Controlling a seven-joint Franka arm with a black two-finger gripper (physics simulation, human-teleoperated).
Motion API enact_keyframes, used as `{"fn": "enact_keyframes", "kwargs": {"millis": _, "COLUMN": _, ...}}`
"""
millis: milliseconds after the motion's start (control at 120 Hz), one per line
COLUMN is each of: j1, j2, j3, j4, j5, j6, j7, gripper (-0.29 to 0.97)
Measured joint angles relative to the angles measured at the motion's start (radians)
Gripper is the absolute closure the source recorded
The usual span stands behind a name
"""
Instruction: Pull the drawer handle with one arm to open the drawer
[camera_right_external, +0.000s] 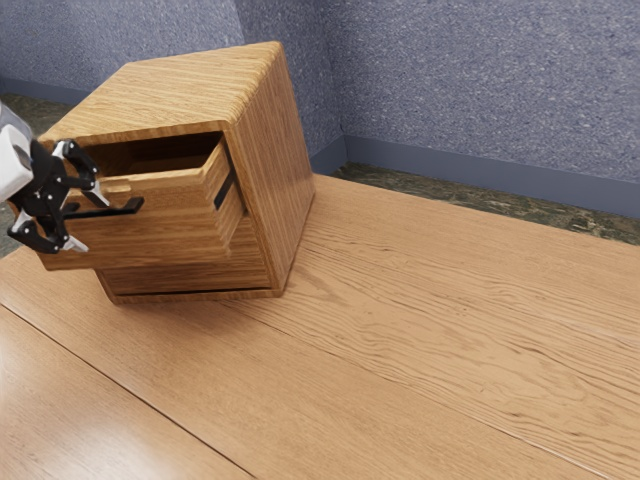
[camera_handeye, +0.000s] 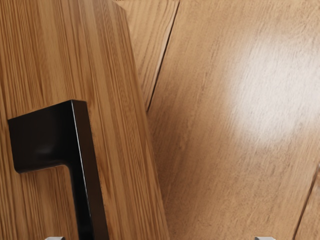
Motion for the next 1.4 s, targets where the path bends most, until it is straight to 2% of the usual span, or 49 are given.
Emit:
{"fn": "enact_keyframes", "kwargs": {"millis": 575, "j1": 0.008, "j2": -0.028, "j3": -0.008, "j4": -0.093, "j5": -0.003, "j6": 0.061, "j7": -0.01, "gripper": 0.1}}
{"fn": "enact_keyframes", "kwargs": {"millis": 783, "j1": 0.105, "j2": -0.109, "j3": -0.106, "j4": -0.162, "j5": -0.003, "j6": 0.061, "j7": -0.013, "gripper": 0.22}}
{"fn": "enact_keyframes", "kwargs": {"millis": 925, "j1": 0.118, "j2": -0.194, "j3": -0.17, "j4": -0.17, "j5": -0.006, "j6": 0.058, "j7": -0.016, "gripper": 0.15}}
{"fn": "enact_keyframes", "kwargs": {"millis": 1075, "j1": 0.193, "j2": -0.263, "j3": -0.281, "j4": -0.135, "j5": -0.044, "j6": 0.024, "j7": -0.02, "gripper": 0.07}}
{"fn": "enact_keyframes", "kwargs": {"millis": 1142, "j1": 0.203, "j2": -0.231, "j3": -0.325, "j4": -0.015, "j5": -0.105, "j6": -0.052, "j7": -0.041, "gripper": 0.05}}
{"fn": "enact_keyframes", "kwargs": {"millis": 1200, "j1": 0.205, "j2": -0.159, "j3": -0.376, "j4": 0.12, "j5": -0.125, "j6": -0.165, "j7": -0.108, "gripper": 0.04}}
{"fn": "enact_keyframes", "kwargs": {"millis": 1292, "j1": 0.204, "j2": 0.042, "j3": -0.443, "j4": 0.336, "j5": -0.151, "j6": -0.344, "j7": -0.264, "gripper": 0.02}}
{"fn": "enact_keyframes", "kwargs": {"millis": 1342, "j1": 0.205, "j2": 0.123, "j3": -0.453, "j4": 0.384, "j5": -0.181, "j6": -0.397, "j7": -0.348, "gripper": 0.02}}
{"fn": "enact_keyframes", "kwargs": {"millis": 1400, "j1": 0.207, "j2": 0.271, "j3": -0.459, "j4": 0.47, "j5": -0.226, "j6": -0.438, "j7": -0.437, "gripper": 0.01}}
